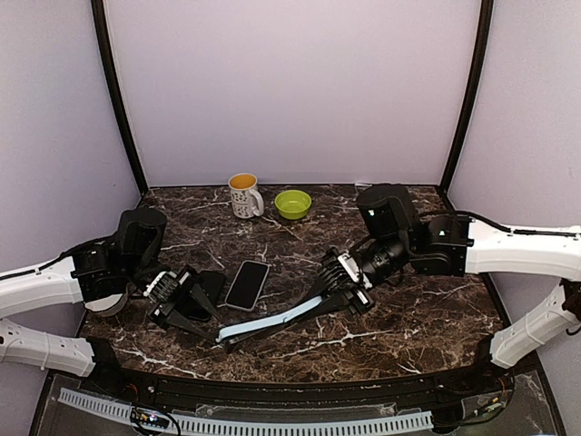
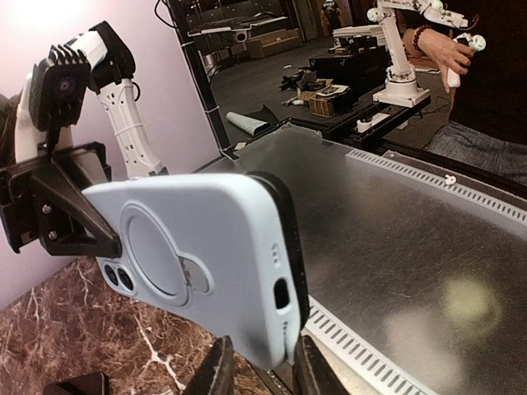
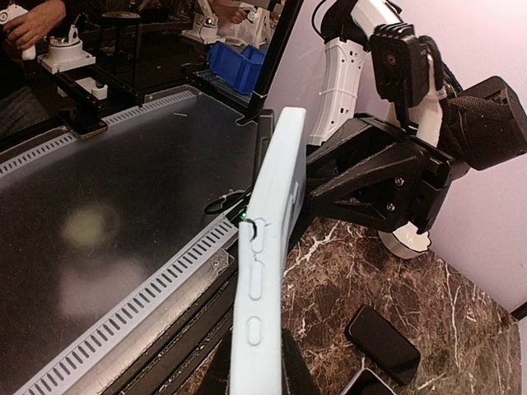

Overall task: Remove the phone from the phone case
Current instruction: Remove the bottom left corner of the phone case.

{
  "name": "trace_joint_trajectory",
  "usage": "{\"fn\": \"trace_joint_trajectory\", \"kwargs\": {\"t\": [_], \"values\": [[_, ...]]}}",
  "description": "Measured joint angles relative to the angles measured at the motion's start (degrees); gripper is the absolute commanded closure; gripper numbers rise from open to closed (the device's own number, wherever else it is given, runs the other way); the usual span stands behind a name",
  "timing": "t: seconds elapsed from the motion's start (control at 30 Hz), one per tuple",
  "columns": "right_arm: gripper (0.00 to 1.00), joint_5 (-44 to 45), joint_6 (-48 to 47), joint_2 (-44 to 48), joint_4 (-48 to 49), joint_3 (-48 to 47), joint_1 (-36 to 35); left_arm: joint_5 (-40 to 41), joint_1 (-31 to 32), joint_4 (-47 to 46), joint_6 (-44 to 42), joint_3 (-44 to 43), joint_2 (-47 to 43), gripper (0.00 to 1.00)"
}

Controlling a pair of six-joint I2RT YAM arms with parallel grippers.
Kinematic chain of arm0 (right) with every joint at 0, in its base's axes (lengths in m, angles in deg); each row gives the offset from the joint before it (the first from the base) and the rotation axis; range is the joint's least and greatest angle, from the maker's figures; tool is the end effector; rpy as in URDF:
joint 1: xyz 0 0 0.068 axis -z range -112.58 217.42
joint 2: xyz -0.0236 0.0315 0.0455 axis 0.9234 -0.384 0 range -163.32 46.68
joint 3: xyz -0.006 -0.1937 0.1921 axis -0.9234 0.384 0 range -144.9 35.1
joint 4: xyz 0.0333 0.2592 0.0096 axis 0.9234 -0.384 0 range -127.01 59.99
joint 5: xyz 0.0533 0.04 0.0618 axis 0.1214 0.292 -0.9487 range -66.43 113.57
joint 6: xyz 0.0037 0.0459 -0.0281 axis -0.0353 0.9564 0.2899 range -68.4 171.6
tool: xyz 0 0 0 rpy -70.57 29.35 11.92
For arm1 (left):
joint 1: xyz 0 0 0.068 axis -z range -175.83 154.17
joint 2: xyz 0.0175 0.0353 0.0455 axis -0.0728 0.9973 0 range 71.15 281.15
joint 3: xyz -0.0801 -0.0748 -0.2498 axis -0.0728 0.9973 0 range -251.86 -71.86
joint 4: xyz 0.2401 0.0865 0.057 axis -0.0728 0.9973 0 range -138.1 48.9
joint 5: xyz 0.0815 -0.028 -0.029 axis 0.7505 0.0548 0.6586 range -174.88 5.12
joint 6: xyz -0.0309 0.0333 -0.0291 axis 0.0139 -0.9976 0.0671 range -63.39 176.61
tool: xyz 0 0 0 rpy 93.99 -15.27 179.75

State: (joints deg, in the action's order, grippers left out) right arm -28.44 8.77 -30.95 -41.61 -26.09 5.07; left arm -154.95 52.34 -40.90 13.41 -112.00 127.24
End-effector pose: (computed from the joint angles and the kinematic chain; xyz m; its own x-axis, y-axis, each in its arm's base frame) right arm 0.1145 0.2789 0.3145 0.4302 -0.0806 -0.8991 -0.7849 -0.5253 -0.3285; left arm 0.1113 -0.1743 0.2891 0.3775 -0.0717 -0.9232 0.7849 -0.5042 0.3601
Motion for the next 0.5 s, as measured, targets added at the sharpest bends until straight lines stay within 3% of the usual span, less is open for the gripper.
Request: {"fn": "trace_joint_trajectory", "kwargs": {"t": [0.03,0.17,0.5], "values": [[1.0,0.24,0.02,0.07,0.0,0.11,-0.15,0.09,0.0,-0.04,0.04,0.0,0.0,0.51],[1.0,1.81,0.31,1.77,0.61,2.95,-1.27,1.44,-0.13,-0.68,0.0,0.0,-0.22,0.43],[1.0,11.76,1.36,8.79,3.43,10.6,-1.36,8.52,-0.37,-1.77,-1.6,0.0,-4.37,0.4]]}}
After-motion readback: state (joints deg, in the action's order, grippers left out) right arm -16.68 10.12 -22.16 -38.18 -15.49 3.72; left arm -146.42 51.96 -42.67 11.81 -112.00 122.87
